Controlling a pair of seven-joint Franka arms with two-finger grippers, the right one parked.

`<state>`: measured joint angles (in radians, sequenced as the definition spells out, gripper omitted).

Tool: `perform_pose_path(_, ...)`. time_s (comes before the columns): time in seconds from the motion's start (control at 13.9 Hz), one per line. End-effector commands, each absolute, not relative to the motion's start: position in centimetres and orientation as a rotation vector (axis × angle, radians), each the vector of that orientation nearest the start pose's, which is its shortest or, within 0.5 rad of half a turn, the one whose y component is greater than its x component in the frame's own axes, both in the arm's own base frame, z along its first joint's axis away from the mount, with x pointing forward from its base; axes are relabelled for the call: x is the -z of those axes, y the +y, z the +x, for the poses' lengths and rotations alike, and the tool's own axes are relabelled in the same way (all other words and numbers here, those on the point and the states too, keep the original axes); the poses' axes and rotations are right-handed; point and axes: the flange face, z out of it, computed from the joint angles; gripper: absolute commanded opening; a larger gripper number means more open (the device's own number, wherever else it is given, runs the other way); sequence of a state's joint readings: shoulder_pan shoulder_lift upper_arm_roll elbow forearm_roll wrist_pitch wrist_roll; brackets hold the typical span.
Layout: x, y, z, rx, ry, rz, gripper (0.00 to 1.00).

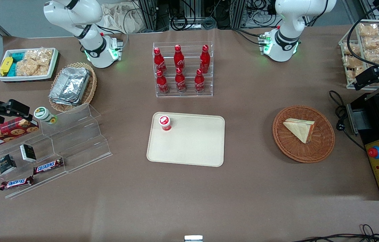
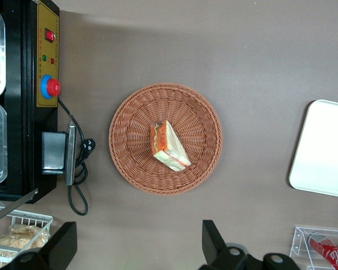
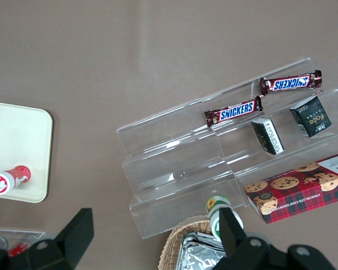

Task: Place sandwich from basket to tray
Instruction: 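Move the left gripper over the wrapped sandwich in the wicker basket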

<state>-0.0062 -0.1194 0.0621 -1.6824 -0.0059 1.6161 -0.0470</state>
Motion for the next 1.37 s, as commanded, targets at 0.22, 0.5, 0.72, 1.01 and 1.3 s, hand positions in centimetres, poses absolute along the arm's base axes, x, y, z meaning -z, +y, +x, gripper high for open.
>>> perform_pose_path(0.22,-63.7,3.5,52.2,0.058,-0.157,-3.147,1.0)
perform_pose_path(0.5,-58.9,4.2,53.4,-0.06,-0.195,-3.156,1.0)
perform_pose_path(0.72,-53.9,4.5,54.6,-0.068,-0.253,-3.155,1.0)
perform_pose_path(1.01,-47.7,4.2,55.7,-0.068,-0.449,-3.161,1.0)
perform_pose_path(1.3,-40.3,4.1,56.2,-0.087,-0.625,-3.155,1.0)
